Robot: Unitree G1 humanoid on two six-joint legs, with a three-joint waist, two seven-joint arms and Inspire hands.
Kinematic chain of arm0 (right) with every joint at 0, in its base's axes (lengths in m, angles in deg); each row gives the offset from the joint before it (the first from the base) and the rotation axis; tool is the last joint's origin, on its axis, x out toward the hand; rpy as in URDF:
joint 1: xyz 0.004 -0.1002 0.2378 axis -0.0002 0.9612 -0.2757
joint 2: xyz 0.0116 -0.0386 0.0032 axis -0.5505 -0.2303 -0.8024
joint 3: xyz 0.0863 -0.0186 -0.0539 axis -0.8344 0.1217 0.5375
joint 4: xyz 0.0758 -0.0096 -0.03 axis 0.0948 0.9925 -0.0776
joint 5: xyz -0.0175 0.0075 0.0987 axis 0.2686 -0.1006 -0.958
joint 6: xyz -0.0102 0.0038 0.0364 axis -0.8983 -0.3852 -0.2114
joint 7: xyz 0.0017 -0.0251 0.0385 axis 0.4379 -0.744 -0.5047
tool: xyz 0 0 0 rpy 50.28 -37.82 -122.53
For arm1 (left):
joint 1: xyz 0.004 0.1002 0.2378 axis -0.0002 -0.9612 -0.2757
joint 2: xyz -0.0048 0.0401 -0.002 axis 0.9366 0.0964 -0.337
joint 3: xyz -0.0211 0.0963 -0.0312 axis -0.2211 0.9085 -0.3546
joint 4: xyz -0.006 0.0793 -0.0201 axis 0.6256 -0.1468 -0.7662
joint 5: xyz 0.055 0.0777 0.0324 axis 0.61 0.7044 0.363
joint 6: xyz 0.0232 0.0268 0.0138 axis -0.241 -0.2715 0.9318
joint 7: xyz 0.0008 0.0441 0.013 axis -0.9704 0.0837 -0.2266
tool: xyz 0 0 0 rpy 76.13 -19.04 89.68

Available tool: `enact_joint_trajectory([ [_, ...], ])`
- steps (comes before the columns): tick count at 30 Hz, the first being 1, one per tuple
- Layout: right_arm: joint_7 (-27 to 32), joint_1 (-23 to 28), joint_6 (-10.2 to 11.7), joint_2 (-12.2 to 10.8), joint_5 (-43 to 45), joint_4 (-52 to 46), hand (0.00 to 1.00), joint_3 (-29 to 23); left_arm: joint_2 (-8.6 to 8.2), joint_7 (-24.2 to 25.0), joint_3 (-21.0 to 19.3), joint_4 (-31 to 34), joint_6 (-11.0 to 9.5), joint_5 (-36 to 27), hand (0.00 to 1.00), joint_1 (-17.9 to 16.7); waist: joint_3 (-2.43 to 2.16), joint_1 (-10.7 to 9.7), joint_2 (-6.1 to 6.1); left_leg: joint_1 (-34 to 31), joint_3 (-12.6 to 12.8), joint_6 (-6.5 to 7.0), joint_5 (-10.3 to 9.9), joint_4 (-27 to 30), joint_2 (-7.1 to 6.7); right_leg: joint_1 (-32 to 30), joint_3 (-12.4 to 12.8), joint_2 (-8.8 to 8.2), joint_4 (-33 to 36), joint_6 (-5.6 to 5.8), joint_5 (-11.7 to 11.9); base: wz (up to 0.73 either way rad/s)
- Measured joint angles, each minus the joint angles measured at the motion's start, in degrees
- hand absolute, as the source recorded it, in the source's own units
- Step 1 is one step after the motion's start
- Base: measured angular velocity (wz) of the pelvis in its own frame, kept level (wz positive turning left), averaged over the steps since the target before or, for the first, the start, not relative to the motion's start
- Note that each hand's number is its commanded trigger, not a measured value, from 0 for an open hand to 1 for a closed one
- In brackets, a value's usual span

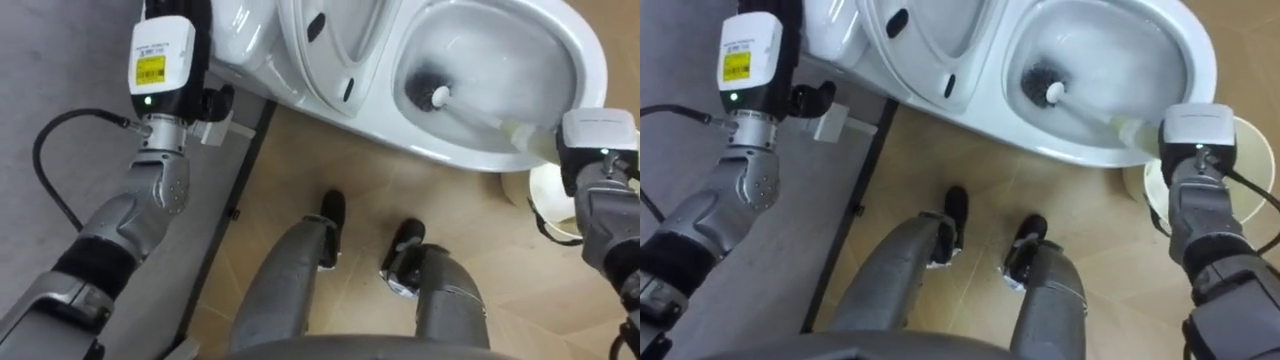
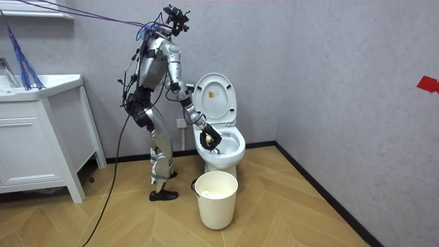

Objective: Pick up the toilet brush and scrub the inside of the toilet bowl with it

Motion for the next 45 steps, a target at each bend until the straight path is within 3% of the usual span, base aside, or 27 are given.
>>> enact_joint_trajectory([
  [3,-1.09,-3.93,1.59,-0.14,-12.88,3.03,1.0,-0.08,0.31,-0.12,-0.04,0.06,0.33,-0.1,0.0,1.61,0.91,-0.05,-1.37,-0.7,0.99,0.34,0.24,0.03,-0.94,-2.56,1.38,-1.59,3.02,0.2,-1.15,0.0],
  [7,-1.32,-9.14,1.73,-0.21,-18.78,3.89,1.0,-2.6,1.17,-1.29,-0.52,0.1,0.77,-0.02,0.0,2.92,1.85,-0.61,-3.79,-1.15,2.29,0.62,0.78,0.16,-0.88,-4.46,3.17,-1.97,4.78,0.14,-1.13,-0.08],
  [10,-1.33,-12.23,1.71,-0.18,-17.45,4.27,1.0,-6.4,1.22,-2.69,-2.17,-0.06,1.06,0.62,0.0,3.1,1.83,-2.0,-5.51,-1.82,2.54,0.75,1.13,0.53,-0.76,-4.78,3.02,-1.73,4.55,-0.01,-0.55,-0.05],
  [13,-1.31,-13.91,1.73,0.11,-13.48,4.23,1.0,-8.85,1.19,-2.7,-3.23,-0.04,1.25,2.0,0.0,3.38,1.83,-2.63,-5.82,-2.76,2.54,1.04,1.45,1.26,-0.42,-5.44,2.81,-1.77,4.66,0.01,0.07,-0.01],
  [18,-1.43,-13.49,1.28,-0.14,-7.5,2.29,1.0,-8.89,1.19,-1.51,-3.34,-0.65,2.17,3.95,0.0,3.66,1.8,-2.51,-5.77,-2.78,2.35,1.33,1.54,2.03,-0.39,-5.18,2.8,-1.85,4.62,0.11,0.7,-0.06],
  [21,-1.46,-10.96,0.12,-0.97,-1.24,-2.63,1.0,-5.76,0.81,0.02,-2.86,-0.69,3.48,3.9,0.0,3.95,1.75,-2.29,-5.58,-1.7,2.31,1.45,1.45,1.73,-0.25,-4.08,2.71,-1.61,4.27,0.21,1.02,-0.01],
  [23,-1.93,-8.46,-1.25,-1.84,2.53,-5.66,1.0,-3.44,0.67,0.52,-2.46,-0.81,4.1,4.05,0.0,3.63,1.51,-1.65,-4.64,-1.38,1.91,1.39,1.39,1.78,0.03,-3.05,2.23,-0.86,3.06,0.17,1.52,-0.02],
  [24,-2.74,-7.26,-2.95,-2.65,5.48,-7.13,1.0,-1.98,0.42,0.57,-2.16,-0.85,4.33,4.09,0.0,3.28,1.49,-1.25,-3.68,-1.33,1.79,1.32,1.33,1.72,0.27,-2.48,2.02,-0.11,2.08,0.17,1.88,-0.07],
  [26,-4.01,-4.86,-4.99,-3.11,9.15,-9.2,1.0,-1.24,-0.61,1.11,-1.8,-0.84,4.47,3.96,0.0,2.63,1.08,-0.64,-2.16,-1.38,1.03,1.26,1.4,1.14,0.34,-2.06,1.34,0.06,0.86,0.15,2.42,-0.05],
  [28,-5.27,-2.04,-6.95,-3.42,10.68,-12.0,1.0,-1.37,-0.64,1.65,-1.74,-0.76,4.54,3.83,0.0,1.68,0.27,-0.52,-0.81,-1.38,1.15,1.26,1.39,0.98,0.44,-1.95,1.23,0.6,0.44,0.19,2.53,-0.02],
  [31,-6.91,2.06,-9.01,-2.63,11.66,-18.64,1.0,-1.72,-0.65,1.57,-1.96,-0.42,4.53,3.26,0.0,0.38,-0.21,-0.65,-0.09,-0.79,1.28,0.96,1.55,0.1,1.09,-0.91,1.07,1.12,-1.49,-0.13,3.27,-0.03],
  [34,-7.46,6.1,-10.1,-2.95,13.96,-23.44,1.0,-2.44,-0.57,1.04,-2.91,0.33,4.28,3.25,0.0,-1.49,-0.23,-0.96,-0.11,0.2,1.17,0.46,1.64,-1.35,2.12,0.92,0.88,2.75,-4.76,-0.39,4.26,-0.04],
  [39,-9.19,8.98,-10.14,-3.96,15.78,-26.74,1.0,-4.63,-0.53,-0.94,-4.5,0.5,3.55,2.04,0.0,-4.79,-0.3,-2.75,-0.21,1.58,1.32,-0.03,1.98,-3.3,2.01,1.88,0.89,2.95,-5.83,-0.49,4.3,0.02],
  [43,-9.28,7.0,-9.95,-4.13,15.71,-23.94,1.0,-4.53,-0.34,-1.56,-5.12,1.34,3.52,0.71,0.0,-5.86,-0.22,-3.28,-0.35,1.66,1.41,-0.2,2.11,-3.51,1.98,1.87,0.93,2.9,-5.95,-0.65,4.16,0.0],
  [45,-8.98,4.26,-8.73,-3.95,13.98,-19.24,1.0,-3.85,-0.07,-1.55,-4.65,1.33,3.5,0.06,0.0,-5.17,-0.03,-2.82,-0.69,1.64,1.44,-0.21,2.13,-3.39,1.97,1.77,1.08,2.88,-5.95,-0.66,4.11,0.0],
])
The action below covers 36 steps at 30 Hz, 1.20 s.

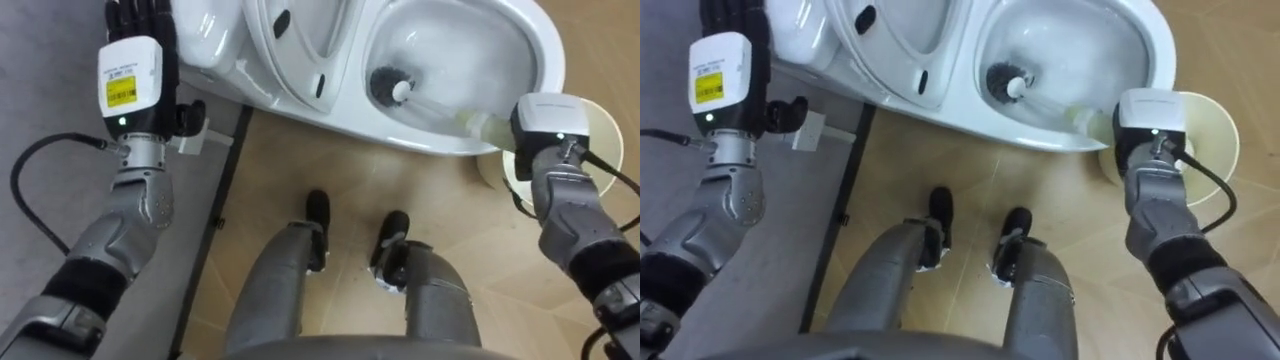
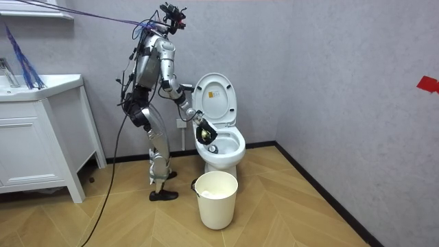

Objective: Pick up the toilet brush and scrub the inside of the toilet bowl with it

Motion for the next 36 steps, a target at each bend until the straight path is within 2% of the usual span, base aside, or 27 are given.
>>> enact_joint_trajectory([
  [2,0.65,-3.06,2.07,0.78,-5.6,5.52,1.0,1.68,0.31,0.27,1.21,-0.04,0.04,-0.22,0.0,1.39,0.28,0.81,-0.47,0.03,-0.03,0.01,0.02,0.23,-0.17,-0.19,0.17,-0.19,0.26,0.05,-0.15,0.0],
  [3,0.78,-5.32,3.54,0.99,-10.2,8.91,1.0,1.43,0.71,0.43,1.55,0.05,0.04,-0.19,0.0,2.35,0.53,1.06,-1.22,-0.17,-0.13,0.04,0.08,0.25,-0.57,-0.96,0.43,-0.71,1.4,0.07,-0.54,0.09],
  [4,0.72,-7.77,4.95,1.08,-15.64,12.43,1.0,1.43,1.14,0.55,1.7,0.05,0.01,-0.19,0.0,3.54,0.99,0.98,-2.0,-0.42,0.08,0.17,0.32,0.25,-0.99,-1.81,0.55,-1.43,2.78,0.05,-1.04,0.11],
  [6,0.75,-10.91,6.71,1.08,-24.02,16.42,1.0,1.0,1.58,0.55,2.07,-0.07,0.02,-0.12,0.0,5.16,1.31,0.86,-2.54,-1.27,0.34,0.43,0.6,0.72,-1.08,-2.97,0.31,-2.22,4.21,0.08,-1.45,0.14],
  [7,1.0,-12.44,7.43,1.04,-29.07,17.59,1.0,-0.56,1.76,0.44,2.07,-0.19,0.05,-0.06,0.0,6.05,1.49,0.84,-2.86,-1.92,0.39,0.55,0.68,1.11,-1.16,-3.74,0.66,-2.41,4.92,0.21,-1.55,0.07],
  [9,2.15,-15.15,7.96,1.07,-33.87,19.49,1.0,-1.99,2.28,0.17,2.07,-0.36,0.23,-0.03,0.0,7.07,1.86,0.79,-3.72,-2.56,1.09,0.81,0.84,1.33,-1.81,-5.39,2.01,-2.77,6.46,0.49,-1.8,-0.05],
  [14,2.38,-17.62,8.06,2.06,-37.47,21.57,1.0,-4.85,2.03,-0.86,2.02,-0.4,0.8,0.34,0.0,8.17,1.81,0.28,-5.1,-4.08,1.44,1.47,1.32,1.81,-2.38,-7.9,3.11,-3.75,8.42,0.76,-1.8,-0.03],
  [16,2.97,-17.78,8.11,2.07,-36.68,21.75,1.0,-5.34,1.97,-0.7,1.95,-1.46,0.75,0.51,0.0,8.79,1.83,-0.67,-5.14,-3.98,1.42,1.82,1.66,1.89,-2.86,-7.99,3.07,-4.47,9.13,0.97,-1.92,0.08],
  [21,3.14,-17.77,8.17,2.04,-34.31,21.62,1.0,-5.38,1.36,1.44,1.63,-1.63,1.94,1.59,0.0,9.59,1.81,-1.05,-5.09,-3.97,1.49,2.11,1.79,2.46,-3.03,-7.93,3.11,-4.73,9.58,1.4,-1.69,-0.01],
  [26,3.11,-17.03,8.15,0.53,-25.78,21.55,1.0,-4.26,-0.19,3.06,1.83,-2.95,3.08,2.64,0.0,10.89,1.84,-0.37,-4.22,-3.74,0.79,2.09,1.76,2.98,-2.85,-6.83,1.64,-4.73,9.28,0.95,-1.31,0.04],
  [28,3.07,-16.32,7.93,0.47,-20.96,21.48,1.0,-1.52,-0.63,3.87,3.04,-3.37,3.59,2.85,0.0,11.26,1.9,0.37,-2.61,-3.29,0.58,2.21,1.65,3.15,-2.85,-5.9,1.64,-4.06,8.64,1.21,-1.21,0.03],
  [30,2.98,-14.26,6.24,-0.25,-14.0,21.48,1.0,0.47,-1.36,4.78,3.72,-3.58,3.75,2.69,0.0,11.02,1.75,1.72,-0.7,-2.43,0.4,2.23,1.57,2.49,-2.89,-5.02,1.53,-3.96,7.79,1.34,-1.02,-0.05],
  [32,3.0,-12.49,4.83,-0.52,-11.3,20.89,1.0,1.06,-2.16,5.43,3.73,-3.64,3.72,2.8,0.0,11.06,1.68,2.52,0.15,-2.44,0.57,2.24,1.58,1.67,-2.88,-5.21,1.51,-4.06,7.58,1.36,-1.0,-0.04],
  [34,2.99,-10.8,4.32,-0.51,-9.63,19.44,1.0,1.43,-2.81,5.0,3.58,-3.71,3.74,2.78,0.0,10.55,1.57,2.85,0.51,-2.43,0.79,2.18,1.55,1.65,-2.88,-5.19,1.43,-3.91,7.13,1.22,-0.89,-0.06],
  [36,2.97,-8.66,4.06,-0.45,-7.5,17.19,1.0,1.43,-2.78,4.69,3.31,-3.66,3.13,2.71,0.0,9.59,1.11,2.88,1.25,-2.28,0.76,1.89,1.42,1.55,-2.38,-4.3,0.96,-2.99,5.66,1.04,-0.6,0.02],
])
